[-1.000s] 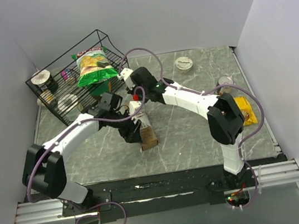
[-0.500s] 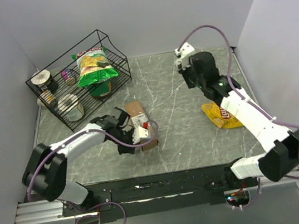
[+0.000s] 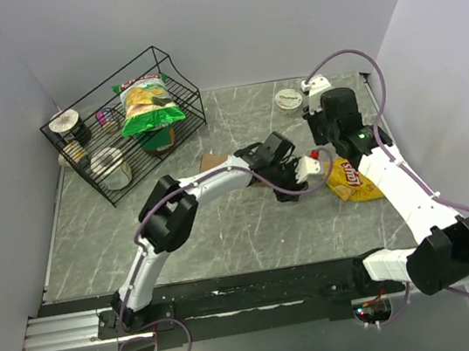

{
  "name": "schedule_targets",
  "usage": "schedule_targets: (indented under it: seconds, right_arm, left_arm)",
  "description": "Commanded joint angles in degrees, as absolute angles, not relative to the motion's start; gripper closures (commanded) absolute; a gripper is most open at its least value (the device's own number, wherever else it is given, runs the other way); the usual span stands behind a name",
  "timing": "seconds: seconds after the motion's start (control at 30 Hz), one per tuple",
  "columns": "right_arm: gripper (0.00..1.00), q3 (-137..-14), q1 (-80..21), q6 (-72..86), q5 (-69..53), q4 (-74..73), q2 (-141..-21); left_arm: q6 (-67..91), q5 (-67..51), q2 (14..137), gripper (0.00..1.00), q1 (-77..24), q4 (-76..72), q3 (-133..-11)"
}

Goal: Unpack the express box

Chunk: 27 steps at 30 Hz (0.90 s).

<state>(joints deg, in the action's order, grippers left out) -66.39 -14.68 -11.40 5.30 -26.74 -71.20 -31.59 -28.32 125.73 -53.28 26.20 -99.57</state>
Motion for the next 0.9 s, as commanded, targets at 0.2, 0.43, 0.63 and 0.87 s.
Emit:
schedule_targets:
  seconds: [0.2,0.43,0.63,0.87]
  right_arm:
    - [1.00,-64.34,-8.01,-8.88,3.52,-26.28,-64.25]
    - [1.00,-61.44,-5.45,-7.30,0.36,-27.86,-62.32]
    - [1.00,-61.00,-5.10,-6.42,-2.55,-29.09,-62.31]
    - [1.00,-60.47,-4.75,-6.59,-3.25,-29.97,-62.23]
  left_arm:
    - [-30.76,-31.12,106.30,0.02,-48.00,29.55,-93.30]
    - [-41.99,-31.98,105.28,0.04,-34.38,35.93,-93.77]
    - [-49.48,-39.35,114.25,0.03,-29.10,43.76,-103.88]
    - [-50.54,-45.61,128.57,0.03,-27.60,58.68,-121.53]
